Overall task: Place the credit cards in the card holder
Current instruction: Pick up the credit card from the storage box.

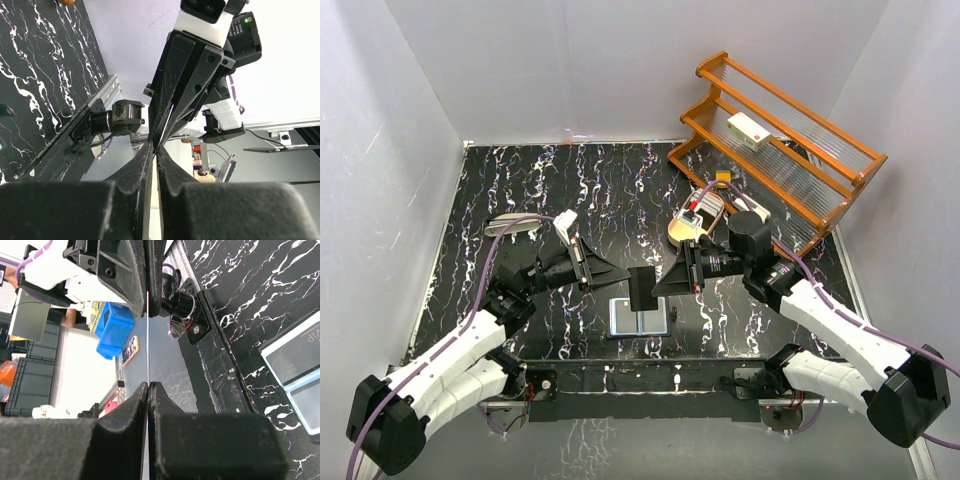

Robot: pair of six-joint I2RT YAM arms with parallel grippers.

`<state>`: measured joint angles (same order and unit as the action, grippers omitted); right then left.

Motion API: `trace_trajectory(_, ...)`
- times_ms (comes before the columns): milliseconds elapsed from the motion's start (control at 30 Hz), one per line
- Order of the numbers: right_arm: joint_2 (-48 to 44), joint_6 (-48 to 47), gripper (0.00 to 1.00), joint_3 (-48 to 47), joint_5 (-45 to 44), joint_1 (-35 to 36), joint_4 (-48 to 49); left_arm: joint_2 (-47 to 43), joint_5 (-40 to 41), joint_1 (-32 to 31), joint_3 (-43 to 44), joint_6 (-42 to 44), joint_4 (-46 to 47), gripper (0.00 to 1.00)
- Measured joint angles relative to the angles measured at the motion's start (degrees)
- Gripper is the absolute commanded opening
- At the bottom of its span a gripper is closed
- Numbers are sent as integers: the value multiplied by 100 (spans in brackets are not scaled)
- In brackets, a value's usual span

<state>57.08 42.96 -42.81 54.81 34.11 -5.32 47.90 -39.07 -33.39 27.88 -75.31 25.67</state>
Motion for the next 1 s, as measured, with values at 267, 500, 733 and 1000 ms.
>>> trace_trajectory(267, 7, 133, 0, 162, 72, 0, 275, 13, 13, 0, -162, -142, 299, 0)
trace_trajectory(500, 13, 278, 11, 310, 9, 0, 450, 22, 125, 0, -267, -168, 356, 0)
trace_trajectory(733, -15, 363, 31, 520, -546, 2, 332, 238, 310, 0, -455, -72, 267, 0)
trace_trajectory(1000, -138, 37, 45, 525, -1578, 0, -549, 317, 614, 0, -881, 37, 120, 0)
